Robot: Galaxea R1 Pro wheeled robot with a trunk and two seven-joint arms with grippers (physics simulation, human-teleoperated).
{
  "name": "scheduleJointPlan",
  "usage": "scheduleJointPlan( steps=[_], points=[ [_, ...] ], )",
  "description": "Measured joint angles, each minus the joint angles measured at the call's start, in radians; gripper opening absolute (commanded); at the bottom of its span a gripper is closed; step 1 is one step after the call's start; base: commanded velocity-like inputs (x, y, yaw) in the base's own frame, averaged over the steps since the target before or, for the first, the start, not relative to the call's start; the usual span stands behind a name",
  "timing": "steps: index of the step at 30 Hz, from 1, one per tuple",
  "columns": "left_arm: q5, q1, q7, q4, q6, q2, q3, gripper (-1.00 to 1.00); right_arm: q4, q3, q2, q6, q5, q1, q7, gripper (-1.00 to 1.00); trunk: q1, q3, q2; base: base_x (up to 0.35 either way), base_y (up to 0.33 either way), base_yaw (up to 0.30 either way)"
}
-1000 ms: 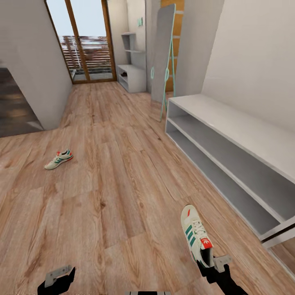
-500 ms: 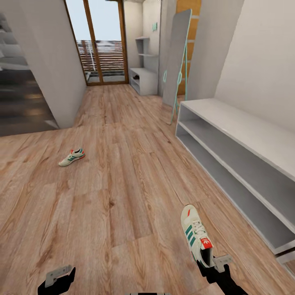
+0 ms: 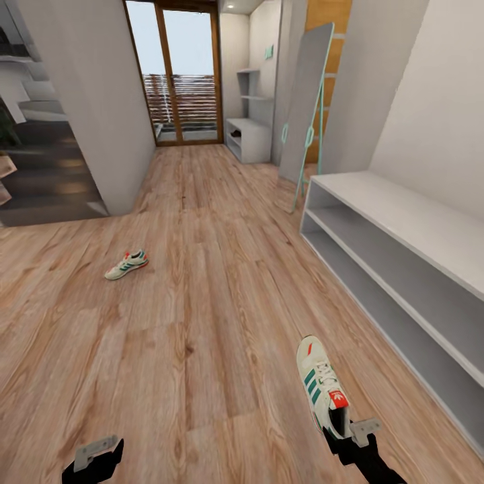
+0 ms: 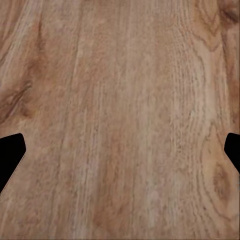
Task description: Pick up the two gym shoes and the two sandals from the corridor floor and place them onto the hallstand (shoe rack) in the corridor, making sure they are on the rack and not on the floor. Arrange them so the two gym shoes are next to each other and the two sandals are next to each other.
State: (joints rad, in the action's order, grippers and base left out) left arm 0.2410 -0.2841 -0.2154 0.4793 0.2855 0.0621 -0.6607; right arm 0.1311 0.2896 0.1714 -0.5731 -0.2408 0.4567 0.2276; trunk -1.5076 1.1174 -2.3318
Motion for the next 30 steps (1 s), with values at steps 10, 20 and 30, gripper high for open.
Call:
scheduleJointPlan(
  steps=[10,20,30],
  points=[
    [-0.001,0.0,-0.002,0.0,0.0,0.0,-0.004,1.0,0.0,0.0,0.0,0.0,0.001,0.0,0.0,-1.0,0.0,-0.015,0.0,0.337,0.0,0.089],
    [-0.001,0.0,-0.006,0.0,0.0,0.0,-0.004,1.0,0.0,0.0,-0.001,0.0,0.002,0.0,0.001,-1.0,0.0,-0.03,0.0,0.338,0.0,0.079],
    [-0.002,0.0,-0.008,0.0,0.0,0.0,-0.005,1.0,0.001,0.0,-0.003,0.0,0.0,0.0,0.0,-1.0,0.0,-0.045,0.0,0.338,0.0,0.077]
  ],
)
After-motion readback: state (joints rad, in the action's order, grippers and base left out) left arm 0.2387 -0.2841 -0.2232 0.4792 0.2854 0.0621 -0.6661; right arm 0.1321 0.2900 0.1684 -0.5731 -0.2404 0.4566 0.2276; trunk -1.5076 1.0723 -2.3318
